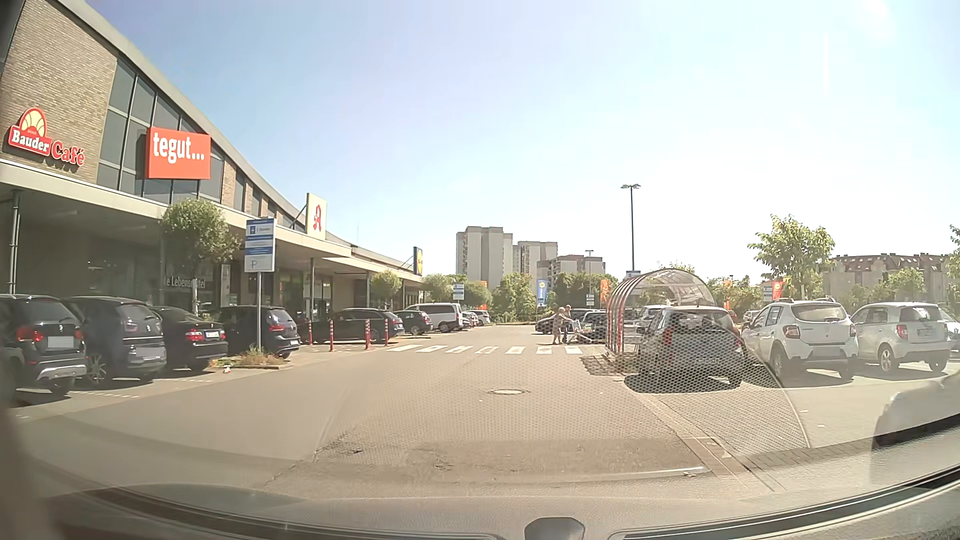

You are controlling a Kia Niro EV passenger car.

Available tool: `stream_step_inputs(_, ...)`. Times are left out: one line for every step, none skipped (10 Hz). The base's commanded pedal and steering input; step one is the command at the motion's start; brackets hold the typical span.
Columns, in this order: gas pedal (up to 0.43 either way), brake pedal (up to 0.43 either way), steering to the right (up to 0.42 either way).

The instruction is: Follow the waypoints while adhering to traffic rules and regulations

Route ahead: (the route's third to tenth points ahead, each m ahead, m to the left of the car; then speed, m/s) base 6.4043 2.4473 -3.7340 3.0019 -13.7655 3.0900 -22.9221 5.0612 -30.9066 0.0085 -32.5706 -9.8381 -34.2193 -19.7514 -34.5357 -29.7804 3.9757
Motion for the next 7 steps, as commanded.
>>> stream_step_inputs(0.189,0.030,0.119)
stream_step_inputs(0.189,0.030,0.119)
stream_step_inputs(0.177,0.030,0.114)
stream_step_inputs(0.150,0.030,0.104)
stream_step_inputs(0.000,0.030,0.090)
stream_step_inputs(0.000,0.030,0.076)
stream_step_inputs(0.000,0.030,0.064)
